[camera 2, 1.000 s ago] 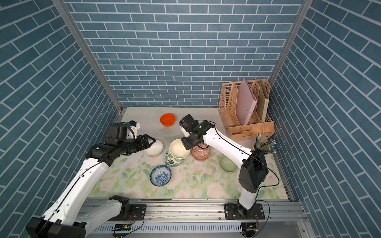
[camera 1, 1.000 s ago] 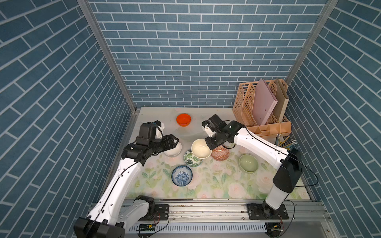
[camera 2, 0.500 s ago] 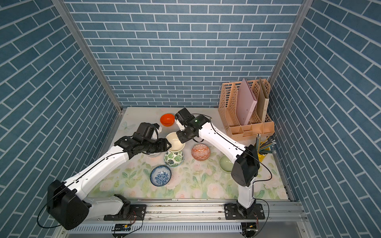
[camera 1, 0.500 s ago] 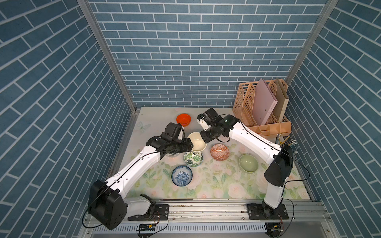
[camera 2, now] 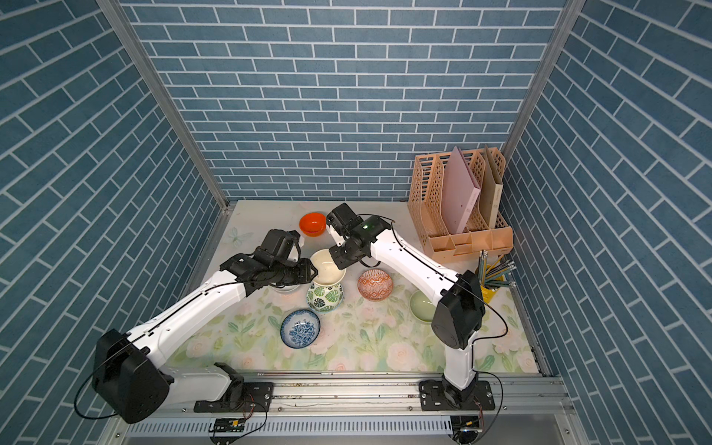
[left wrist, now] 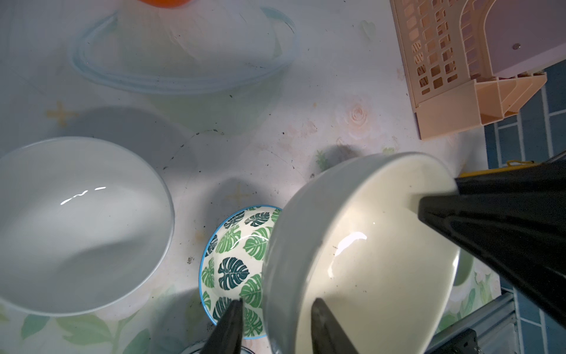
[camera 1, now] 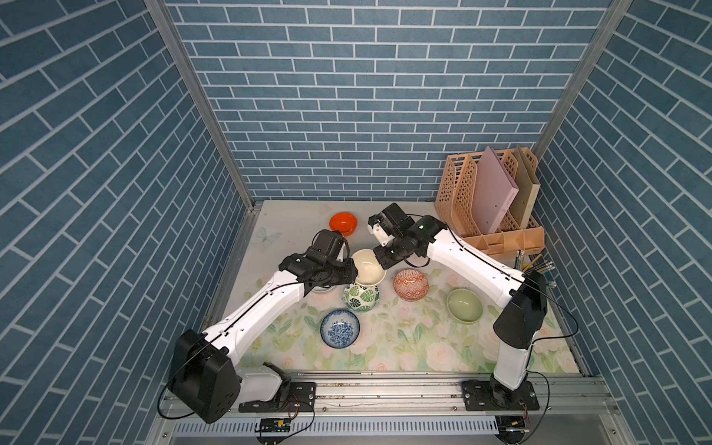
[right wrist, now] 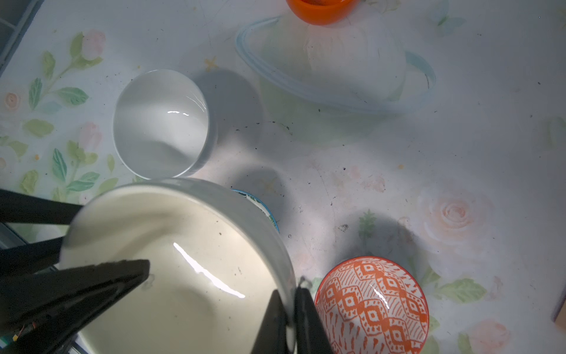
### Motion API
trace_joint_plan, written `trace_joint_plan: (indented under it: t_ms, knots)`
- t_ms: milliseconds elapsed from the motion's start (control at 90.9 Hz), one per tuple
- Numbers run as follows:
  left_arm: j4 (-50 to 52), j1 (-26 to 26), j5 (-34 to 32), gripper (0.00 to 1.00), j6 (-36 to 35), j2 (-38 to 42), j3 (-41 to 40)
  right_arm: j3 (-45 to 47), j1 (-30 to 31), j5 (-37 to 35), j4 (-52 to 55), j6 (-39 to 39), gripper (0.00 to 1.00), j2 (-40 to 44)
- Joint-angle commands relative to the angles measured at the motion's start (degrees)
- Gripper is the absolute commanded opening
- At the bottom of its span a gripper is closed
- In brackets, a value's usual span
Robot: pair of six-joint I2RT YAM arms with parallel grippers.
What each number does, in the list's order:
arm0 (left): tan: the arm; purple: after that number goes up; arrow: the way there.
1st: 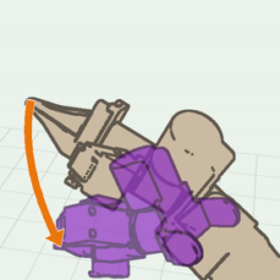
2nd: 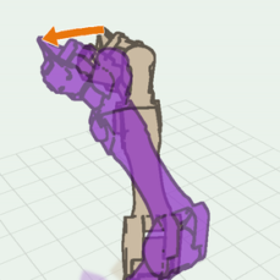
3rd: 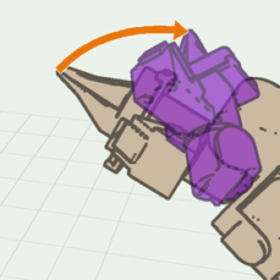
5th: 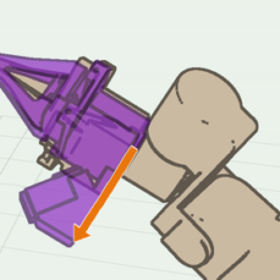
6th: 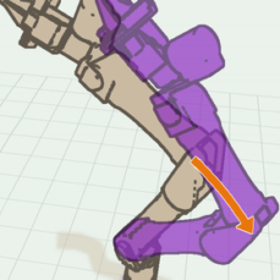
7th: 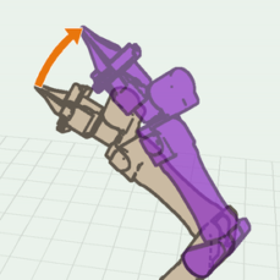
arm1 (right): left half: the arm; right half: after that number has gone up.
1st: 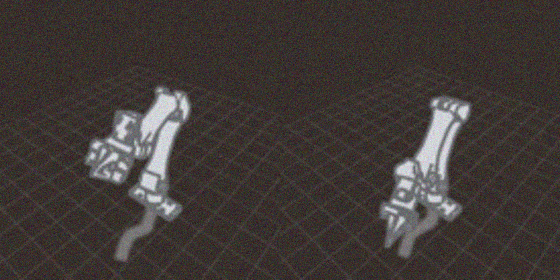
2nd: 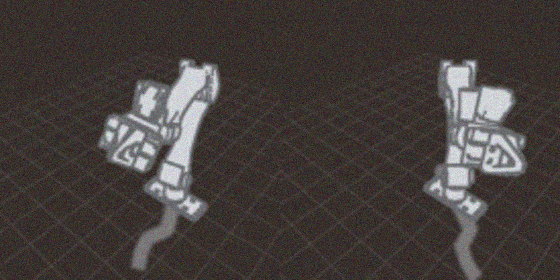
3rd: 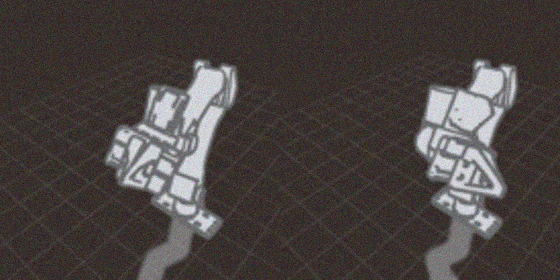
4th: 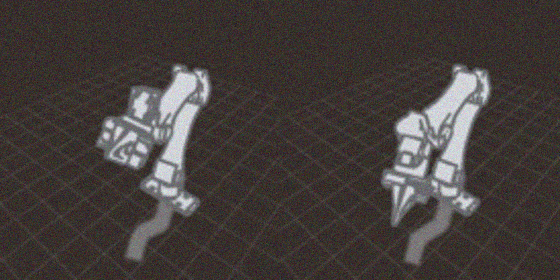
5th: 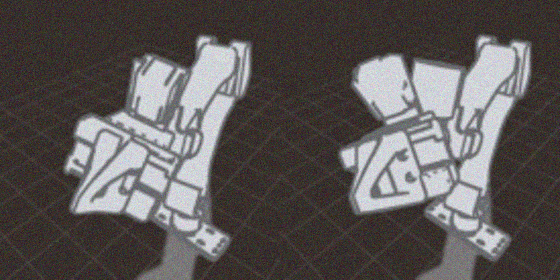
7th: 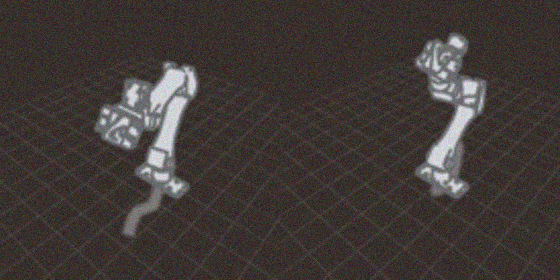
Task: Stack the bowls
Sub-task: Place the bowl on the bowl.
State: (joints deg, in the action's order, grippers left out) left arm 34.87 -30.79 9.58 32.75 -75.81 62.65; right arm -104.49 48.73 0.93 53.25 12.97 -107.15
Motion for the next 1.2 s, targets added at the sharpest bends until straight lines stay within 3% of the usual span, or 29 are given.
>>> trace_joint_plan:
  t_ms: [0, 308, 858, 968, 1067, 1188]
  knots:
    - [2.4, -0.2, -3.8, 0.43, -0.3, -0.7, 1.8, 0.7, -0.1, 1.0, -0.6, -1.3, 0.00, 0.5]
    - [3.0, -0.6, -5.7, 0.38, -0.1, -2.3, 2.6, 1.8, -0.1, 1.5, -1.5, -1.1, 0.00, 0.5]
    - [5.2, -1.1, -8.4, 0.00, -1.5, -2.8, 3.4, 2.1, -0.1, 2.1, -2.2, -1.0, 0.00, -0.5]
    - [6.8, -1.1, -9.7, 0.00, -2.6, -2.7, 4.7, 2.3, -0.2, 2.5, -2.7, -0.9, 0.00, -0.6]
    - [7.3, -1.1, -9.6, 0.00, -3.2, -3.2, 5.2, 2.5, -0.2, 2.8, -3.3, -0.8, 0.14, -0.7]
    - [7.3, -0.2, -10.3, 0.00, -3.5, -3.4, 4.7, 3.1, -0.2, 3.0, -4.4, -1.0, 0.23, -0.8]
